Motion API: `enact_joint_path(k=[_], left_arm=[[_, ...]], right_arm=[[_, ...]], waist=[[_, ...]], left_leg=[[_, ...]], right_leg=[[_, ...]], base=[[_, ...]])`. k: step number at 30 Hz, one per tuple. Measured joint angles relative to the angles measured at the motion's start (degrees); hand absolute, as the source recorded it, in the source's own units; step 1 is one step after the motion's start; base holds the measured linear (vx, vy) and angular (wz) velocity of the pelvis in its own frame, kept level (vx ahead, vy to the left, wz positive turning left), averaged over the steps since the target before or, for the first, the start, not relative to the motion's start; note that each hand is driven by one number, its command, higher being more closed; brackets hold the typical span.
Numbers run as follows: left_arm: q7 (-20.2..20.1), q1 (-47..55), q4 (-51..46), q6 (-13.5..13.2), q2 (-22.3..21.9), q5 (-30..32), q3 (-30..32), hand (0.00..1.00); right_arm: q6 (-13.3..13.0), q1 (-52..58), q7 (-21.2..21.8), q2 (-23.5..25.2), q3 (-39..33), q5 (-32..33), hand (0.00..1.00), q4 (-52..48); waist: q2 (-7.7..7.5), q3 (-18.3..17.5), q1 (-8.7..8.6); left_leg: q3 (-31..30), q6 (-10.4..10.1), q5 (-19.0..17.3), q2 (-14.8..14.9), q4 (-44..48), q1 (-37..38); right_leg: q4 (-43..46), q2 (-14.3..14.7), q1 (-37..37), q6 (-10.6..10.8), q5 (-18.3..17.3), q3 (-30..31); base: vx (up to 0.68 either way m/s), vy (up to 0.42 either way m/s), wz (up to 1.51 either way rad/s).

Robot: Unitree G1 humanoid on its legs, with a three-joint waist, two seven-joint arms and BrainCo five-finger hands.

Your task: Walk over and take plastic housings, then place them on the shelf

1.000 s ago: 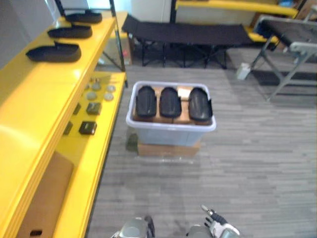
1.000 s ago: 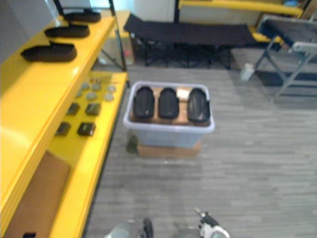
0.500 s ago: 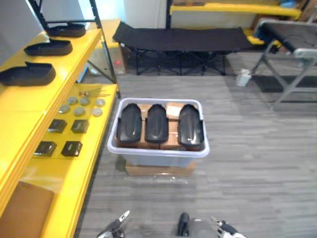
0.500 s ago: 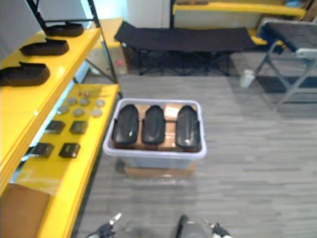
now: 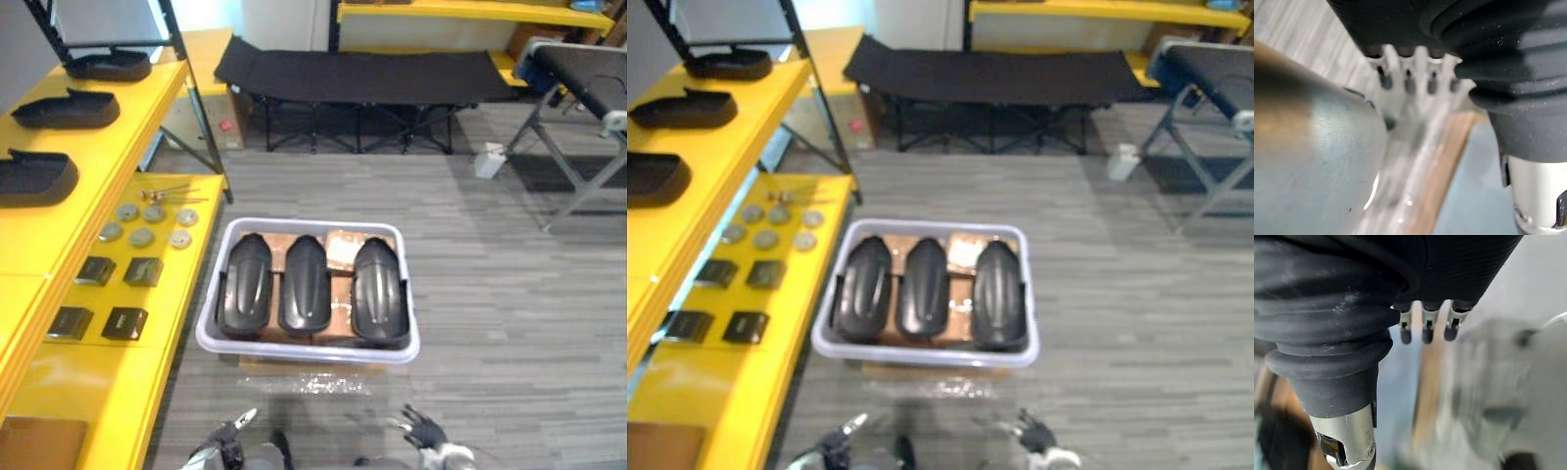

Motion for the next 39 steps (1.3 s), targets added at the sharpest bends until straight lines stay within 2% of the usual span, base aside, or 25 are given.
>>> enact_joint_path(k=[3,6,7,10,12,15,16,18,20,22,23,24,27,29,30,33,34,36,37,39], left_arm=[[0.7,0.0,-0.6,0.0,0.3,0.1,-1.3,0.00],[0.6,0.0,-1.0,-0.3,0.4,2.3,-1.8,0.00],[0.5,0.0,-1.2,-0.5,0.4,2.7,-1.8,0.00],[0.1,0.0,-1.1,-0.4,0.8,3.7,-1.8,0.00],[0.0,-0.3,-1.1,-0.4,0.9,5.4,-2.1,0.00],[0.0,-0.4,-1.0,-0.6,1.2,5.0,-2.3,0.00],[0.1,-0.4,-1.0,-0.8,1.5,4.1,-2.2,0.00],[0.1,-0.2,-0.2,-1.1,2.2,2.5,-1.9,0.00],[0.4,0.3,0.6,-1.1,3.6,-0.3,-1.2,0.00],[0.7,2.2,1.2,-1.1,4.7,-0.9,1.2,0.00],[0.9,4.0,1.7,-1.4,5.1,-2.6,3.1,0.00],[1.0,5.6,2.2,-2.1,4.9,-3.0,5.4,0.00],[1.3,9.1,2.4,-4.9,2.1,-4.5,8.9,0.00],[1.2,11.0,1.9,-5.4,-0.1,-4.5,11.2,0.00],[1.3,12.3,1.4,-5.7,-0.9,-4.2,11.3,0.00],[1.3,13.4,1.1,-5.9,-1.9,-4.2,11.1,0.00],[1.1,13.5,0.3,-6.1,-1.8,-4.4,10.9,0.00],[0.8,12.9,-0.3,-6.6,-1.8,-4.1,10.8,0.00],[0.7,12.5,-1.5,-7.4,-1.3,-3.7,10.5,0.00],[0.6,11.0,-3.3,-9.0,0.1,-1.9,8.5,0.00]], right_arm=[[-4.3,-1.4,2.1,-1.0,13.6,-0.2,0.00,-13.6],[-4.2,-4.2,3.0,-0.2,19.9,0.9,0.00,-23.0],[-3.8,-5.5,2.9,-0.1,20.8,3.3,0.00,-28.2],[-2.3,-8.8,2.1,-0.5,19.9,8.9,0.00,-35.6],[-1.9,-12.3,-0.9,-1.9,17.3,10.5,0.00,-40.6],[-1.3,-15.2,-6.5,-2.0,10.9,13.1,0.00,-42.7],[-1.3,-16.7,-8.7,-2.0,7.5,14.5,0.00,-43.0],[-1.2,-17.0,-11.7,-2.2,3.6,14.6,0.00,-43.5],[-1.1,-16.8,-15.0,-2.7,0.0,15.6,0.00,-45.0],[-0.9,-16.7,-18.0,-3.7,-3.0,16.1,0.00,-45.9],[-0.1,-16.7,-19.8,-4.1,-4.4,16.9,0.00,-46.1],[0.6,-16.7,-21.4,-4.3,-5.7,17.9,0.00,-46.0],[3.5,-16.9,-23.1,-5.4,-10.1,20.6,0.00,-44.8],[5.8,-16.3,-25.0,-5.6,-12.7,20.9,0.00,-42.9],[6.9,-15.1,-25.8,-6.1,-14.1,21.7,0.00,-41.8],[8.9,-10.0,-28.9,-8.4,-19.7,22.3,0.00,-40.6],[9.7,-7.8,-29.9,-8.2,-23.7,22.9,0.00,-39.9],[9.7,-5.3,-30.9,-8.1,-27.1,23.7,0.00,-39.0],[9.7,-4.0,-32.1,-7.5,-28.9,24.4,0.00,-38.0],[9.6,-3.4,-35.0,-6.7,-30.0,24.3,0.00,-36.4]], waist=[[-0.45,-0.3,1.15],[-0.66,-0.3,2.21],[-0.99,-0.5,2.71],[-1.24,-0.3,2.50],[-0.91,0.1,2.38],[-0.45,0.6,2.47],[-0.72,0.7,2.55],[-0.73,0.7,2.68],[-1.05,0.5,2.54],[-2.03,-0.1,2.59],[-3.00,-0.7,3.13],[-3.65,-1.0,3.71],[-2.94,-0.6,4.38],[-1.39,0.4,4.80],[-0.63,0.4,4.65],[1.10,0.3,2.99],[1.51,0.1,1.65],[1.22,0.2,0.98],[0.36,0.7,0.37],[-0.54,1.7,0.31]], left_leg=[[-1.5,0.0,0.7,0.1,-1.7,0.5],[-1.4,-0.3,1.0,0.7,-3.1,2.3],[-1.1,-0.3,1.0,0.7,-3.1,2.3],[-1.0,-0.3,1.0,1.3,-2.9,2.3],[-1.1,-0.1,0.9,2.1,-2.4,2.7],[-1.3,1.0,-0.5,3.4,-0.6,3.0],[-1.3,1.1,-1.3,3.9,0.5,2.9],[-1.8,0.9,-2.4,4.7,2.5,2.3],[-3.2,0.3,-3.2,5.8,5.0,0.3],[-4.5,-0.5,-3.0,6.3,5.8,-1.3],[-4.6,-1.1,-2.7,6.2,6.5,-2.1],[-4.8,-1.5,-2.6,6.1,7.8,-3.2],[-5.8,-2.3,-2.4,7.4,11.8,-6.2],[-5.5,-4.1,-2.5,8.6,12.9,-6.3],[-4.8,-4.7,-2.9,9.2,13.0,-6.3],[-0.9,-4.3,-3.1,11.1,13.1,-6.0],[0.6,-5.4,-2.1,11.0,11.7,-6.0],[1.0,-5.6,-0.2,9.6,9.6,-6.0],[1.0,-5.0,0.3,8.4,8.3,-6.2],[0.9,-4.5,0.7,7.4,8.1,-7.8]], right_leg=[[0.0,0.6,0.5,0.0,0.8,-0.8],[-0.1,1.2,1.1,-0.3,2.0,-0.5],[-0.3,1.3,1.1,-0.8,2.6,-0.4],[0.9,1.5,0.4,-0.6,3.6,-0.1],[6.9,1.0,-2.0,-0.6,3.6,-0.1],[13.8,0.0,-4.1,-0.9,3.5,-0.7],[17.4,-1.2,-5.2,-3.9,1.3,-1.3],[18.2,-3.2,-5.1,-5.4,0.3,-1.5],[16.7,-4.3,-5.1,-4.9,0.9,-0.6],[13.9,-4.7,-4.8,-3.5,2.2,-0.1],[10.6,-4.9,-4.0,-2.6,5.3,0.1],[6.9,-4.6,-2.6,-0.8,6.5,0.2],[-1.7,-2.0,1.7,1.4,5.1,-1.1],[-2.4,-1.2,2.1,3.1,2.8,-0.7],[-2.0,-1.1,1.7,2.4,0.6,-0.5],[-0.3,-1.3,-0.4,1.8,-0.6,-0.8],[1.4,-2.1,-1.7,2.2,-1.1,-1.2],[3.2,-3.6,-3.0,2.6,-1.4,-1.6],[3.8,-4.8,-3.9,3.1,-1.4,-1.8],[4.2,-5.7,-5.3,3.7,-1.0,-1.8]], base=[[0.07,-0.008,0.28],[0.05,0.012,0.03],[0.03,0.025,-0.17],[0.00,0.027,-0.11],[-0.03,0.068,0.01],[-0.04,0.062,0.05],[-0.05,0.061,-0.02],[-0.07,0.033,0.06],[-0.09,-0.040,0.19],[-0.07,-0.118,0.21],[-0.06,-0.207,0.19],[-0.04,-0.231,0.16],[-0.10,-0.299,0.18],[-0.15,-0.183,-0.20],[-0.22,-0.221,-0.31],[-0.17,-0.078,-0.05],[-0.14,0.015,0.13],[-0.05,0.067,0.19],[-0.05,0.109,0.17],[-0.05,0.116,0.13]])
